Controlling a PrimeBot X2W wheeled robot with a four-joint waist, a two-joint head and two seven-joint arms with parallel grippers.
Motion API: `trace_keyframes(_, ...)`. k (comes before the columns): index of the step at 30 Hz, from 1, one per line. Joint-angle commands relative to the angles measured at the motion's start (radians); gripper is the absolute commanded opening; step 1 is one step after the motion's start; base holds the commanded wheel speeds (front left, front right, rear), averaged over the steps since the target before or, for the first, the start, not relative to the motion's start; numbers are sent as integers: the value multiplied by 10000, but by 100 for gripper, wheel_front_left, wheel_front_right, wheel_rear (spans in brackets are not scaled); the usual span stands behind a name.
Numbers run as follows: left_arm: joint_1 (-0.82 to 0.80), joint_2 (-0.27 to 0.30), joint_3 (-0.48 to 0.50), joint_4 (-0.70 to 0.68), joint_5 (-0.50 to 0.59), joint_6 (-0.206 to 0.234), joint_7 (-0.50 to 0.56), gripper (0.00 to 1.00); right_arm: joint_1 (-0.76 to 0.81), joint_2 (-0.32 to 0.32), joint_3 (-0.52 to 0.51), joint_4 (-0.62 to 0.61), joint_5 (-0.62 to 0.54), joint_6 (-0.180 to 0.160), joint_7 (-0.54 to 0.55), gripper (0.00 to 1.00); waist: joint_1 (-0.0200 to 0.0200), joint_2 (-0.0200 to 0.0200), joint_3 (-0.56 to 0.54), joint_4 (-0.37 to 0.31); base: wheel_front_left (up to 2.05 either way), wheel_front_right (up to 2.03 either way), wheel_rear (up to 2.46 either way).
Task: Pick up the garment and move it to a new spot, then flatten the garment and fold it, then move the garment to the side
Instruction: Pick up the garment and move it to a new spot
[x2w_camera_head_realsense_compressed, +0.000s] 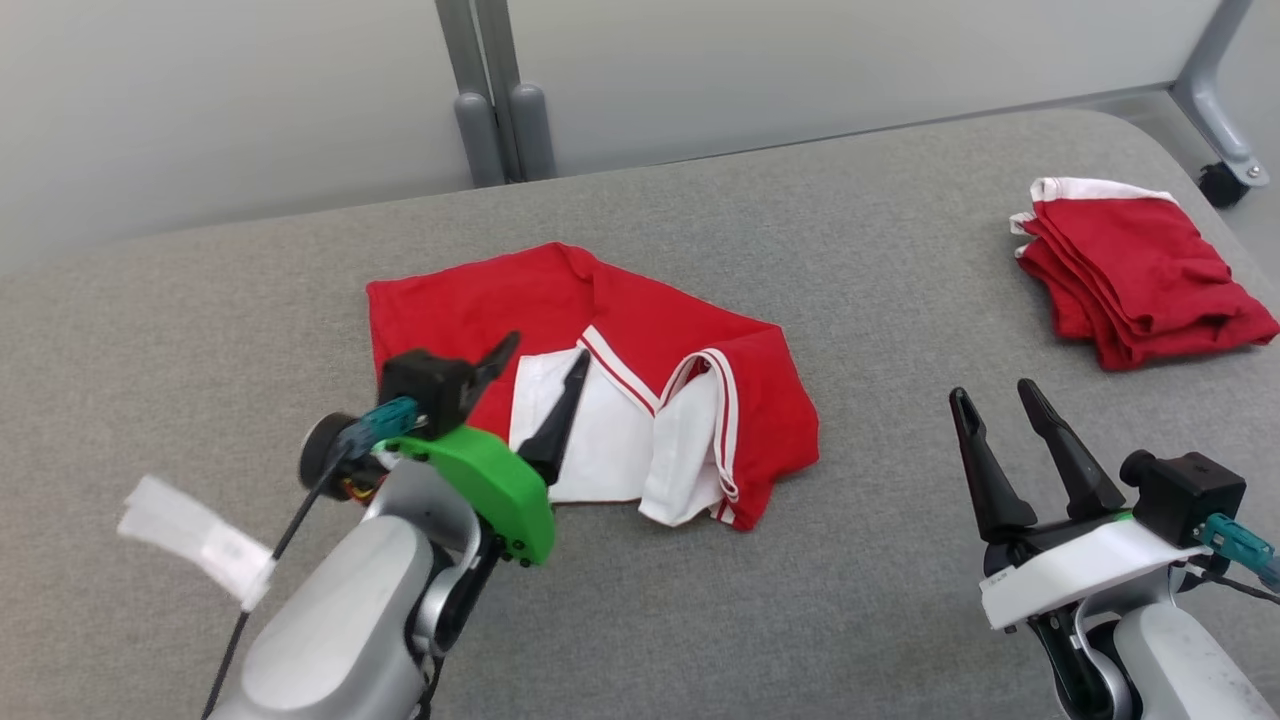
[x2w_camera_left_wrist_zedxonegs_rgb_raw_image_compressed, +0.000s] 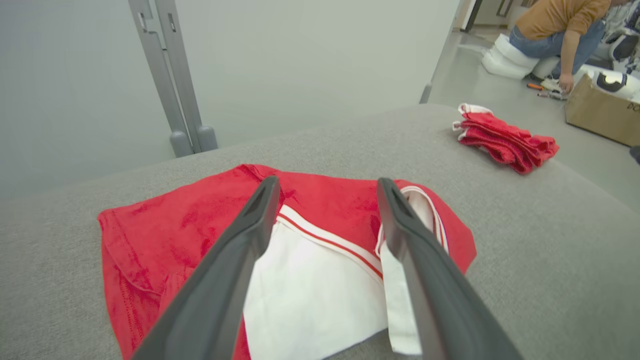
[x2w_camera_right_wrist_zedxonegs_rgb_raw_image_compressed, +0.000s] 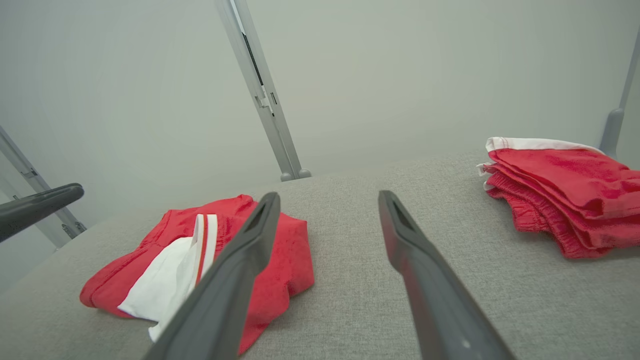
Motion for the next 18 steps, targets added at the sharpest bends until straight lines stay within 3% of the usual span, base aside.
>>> trace_keyframes(1,506,245,246,-372,-127,277,-246,100,194,-39,-33,-45,-47,-12,-24,100,0,0,-452,471,0,0,0)
trace_keyframes(10,3727,1733,2433,-3454,497,2366,-2405,100,767,20,-500,-435,-66,-14,-24,100,0,0,-613,519,0,0,0)
trace_keyframes(14,4684,1515,2945,-4439,1002,2603,-2459,100,1006,-10,-722,-567,-85,-13,-24,100,0,0,-549,624,0,0,0)
trace_keyframes(18,5109,1217,3186,-4732,1310,2428,-2460,100,1030,-42,-672,-583,-121,-13,-24,100,0,0,-548,695,0,0,0)
